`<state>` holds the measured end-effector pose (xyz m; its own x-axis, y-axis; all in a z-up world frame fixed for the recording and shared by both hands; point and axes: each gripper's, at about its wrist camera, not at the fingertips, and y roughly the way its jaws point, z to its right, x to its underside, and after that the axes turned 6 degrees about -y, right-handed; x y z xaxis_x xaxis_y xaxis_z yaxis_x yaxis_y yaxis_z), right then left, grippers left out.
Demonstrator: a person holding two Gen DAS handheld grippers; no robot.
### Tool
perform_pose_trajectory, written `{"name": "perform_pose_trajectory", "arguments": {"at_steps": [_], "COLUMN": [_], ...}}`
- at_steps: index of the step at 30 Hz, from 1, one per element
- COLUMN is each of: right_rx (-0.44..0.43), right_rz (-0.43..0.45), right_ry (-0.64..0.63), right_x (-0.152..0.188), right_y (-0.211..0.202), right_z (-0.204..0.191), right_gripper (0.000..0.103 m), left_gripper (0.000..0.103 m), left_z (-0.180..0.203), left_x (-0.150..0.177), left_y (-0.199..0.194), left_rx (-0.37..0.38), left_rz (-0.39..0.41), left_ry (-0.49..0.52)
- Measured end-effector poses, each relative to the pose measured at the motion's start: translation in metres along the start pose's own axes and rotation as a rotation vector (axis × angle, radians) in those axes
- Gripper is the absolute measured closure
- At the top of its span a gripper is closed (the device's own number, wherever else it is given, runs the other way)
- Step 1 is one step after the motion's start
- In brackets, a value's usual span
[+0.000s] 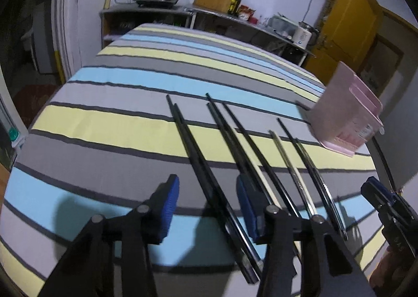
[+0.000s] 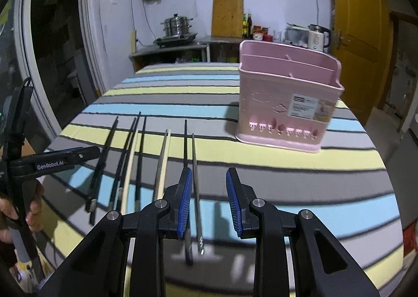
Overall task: Organize utensils
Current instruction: 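Lower left tool onto a black chopstick while right tool grasps another chopstick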
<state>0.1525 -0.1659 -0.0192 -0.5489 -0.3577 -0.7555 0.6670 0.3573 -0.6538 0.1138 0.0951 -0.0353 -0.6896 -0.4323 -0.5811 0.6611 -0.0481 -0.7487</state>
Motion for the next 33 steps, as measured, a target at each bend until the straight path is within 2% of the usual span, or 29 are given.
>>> {"name": "perform_pose_trajectory", "arguments": {"at_steps": [10, 18, 26, 33], "right_rx": [-0.060, -0.089, -0.112, -0.117], "right_rz": [-0.117, -0.171, -0.200, -0.211], "right_ry": [-0.008, -0.010, 0.002, 0.008], "right_x": [-0.012, -0.016, -0.021, -0.024], "right_y": [0.053, 0.074, 0.088, 0.091], "right_z": [0.003, 0.005, 0.008, 0.010], "right_gripper": [0.075, 0.077, 0.080, 0.082], "left_gripper": [0.073, 0.078, 0.079, 0.080], "left_z": [-0.008, -0.007, -0.016, -0.010], "left_x": [-0.017, -0.020, -0.024, -0.027], "left_y": [0.023, 0.026, 0.025, 0.030], "left_rx": [-0.069, -0.102, -0.081, -0.115], "left_rz": [-0.029, -0.025, -0.038, -0.051], "left_ry": [-0.024, -0.003, -0.045, -0.026]}}
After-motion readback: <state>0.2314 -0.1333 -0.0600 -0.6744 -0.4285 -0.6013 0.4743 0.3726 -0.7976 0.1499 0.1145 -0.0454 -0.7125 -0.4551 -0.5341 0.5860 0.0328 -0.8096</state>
